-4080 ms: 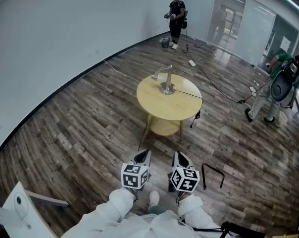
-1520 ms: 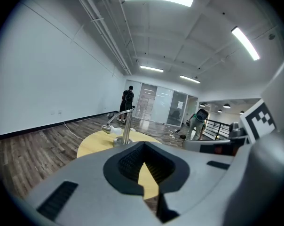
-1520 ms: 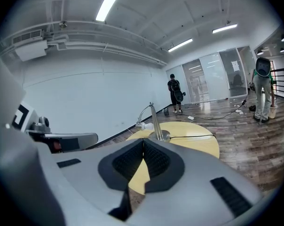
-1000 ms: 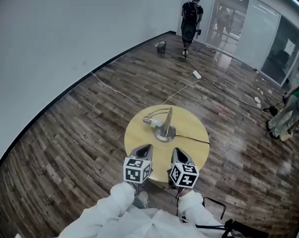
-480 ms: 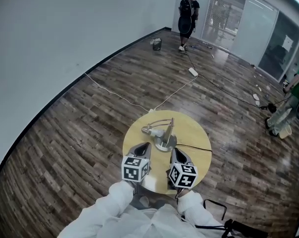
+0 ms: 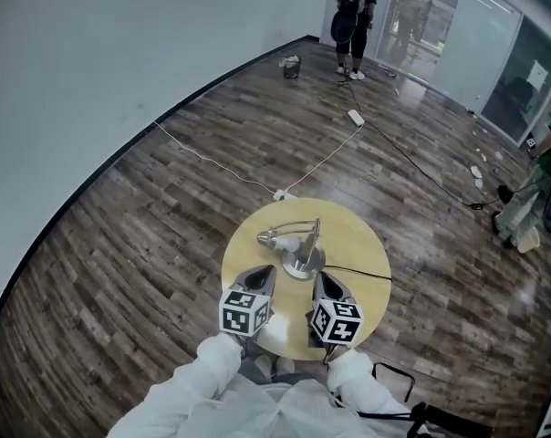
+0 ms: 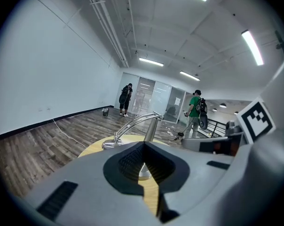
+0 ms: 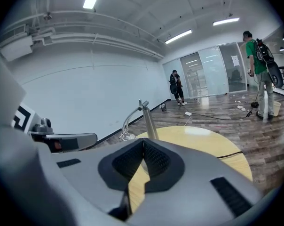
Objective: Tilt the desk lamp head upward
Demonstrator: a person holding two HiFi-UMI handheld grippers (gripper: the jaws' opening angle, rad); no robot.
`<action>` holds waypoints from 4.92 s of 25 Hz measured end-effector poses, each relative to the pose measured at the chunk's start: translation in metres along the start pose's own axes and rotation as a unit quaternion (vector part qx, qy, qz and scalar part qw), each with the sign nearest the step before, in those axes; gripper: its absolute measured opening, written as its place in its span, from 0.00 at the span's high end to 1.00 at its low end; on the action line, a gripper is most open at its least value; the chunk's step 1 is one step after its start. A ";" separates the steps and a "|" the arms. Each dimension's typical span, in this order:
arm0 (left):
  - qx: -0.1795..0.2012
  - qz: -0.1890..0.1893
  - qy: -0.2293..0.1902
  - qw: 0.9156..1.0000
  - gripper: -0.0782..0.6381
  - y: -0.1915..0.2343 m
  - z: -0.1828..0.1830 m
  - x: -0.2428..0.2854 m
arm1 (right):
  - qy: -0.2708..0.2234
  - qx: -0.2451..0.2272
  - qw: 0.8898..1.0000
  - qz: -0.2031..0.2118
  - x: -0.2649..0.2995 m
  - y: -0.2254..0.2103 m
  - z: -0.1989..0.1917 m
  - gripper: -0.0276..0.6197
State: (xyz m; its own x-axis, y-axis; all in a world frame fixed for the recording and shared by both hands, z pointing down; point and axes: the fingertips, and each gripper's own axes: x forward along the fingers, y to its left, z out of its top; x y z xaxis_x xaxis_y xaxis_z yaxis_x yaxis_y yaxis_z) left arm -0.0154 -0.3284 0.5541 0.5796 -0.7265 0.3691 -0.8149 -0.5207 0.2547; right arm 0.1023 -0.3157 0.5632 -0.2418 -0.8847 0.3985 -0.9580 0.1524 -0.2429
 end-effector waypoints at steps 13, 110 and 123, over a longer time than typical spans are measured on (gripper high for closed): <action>0.068 -0.043 0.019 0.997 0.57 0.066 -0.039 0.062 | 0.090 -0.022 0.996 0.007 0.089 -0.036 -0.062 0.68; 0.359 -0.345 -0.101 0.861 0.54 -0.074 0.244 -0.006 | 0.215 -0.169 0.960 0.062 0.178 -0.004 -0.111 0.60; 0.307 -0.322 -0.144 0.884 0.54 -0.101 0.255 0.018 | 0.188 -0.162 0.966 0.071 0.168 -0.040 -0.102 0.60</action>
State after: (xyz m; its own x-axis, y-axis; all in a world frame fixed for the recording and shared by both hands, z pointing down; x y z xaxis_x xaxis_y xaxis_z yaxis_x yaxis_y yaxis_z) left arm 0.0787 -0.4034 0.3067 0.9717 -0.2289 0.0586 -0.2092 -0.9485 -0.2377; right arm 0.0838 -0.4254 0.7301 -0.3546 -0.6316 0.6895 -0.8947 0.4434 -0.0540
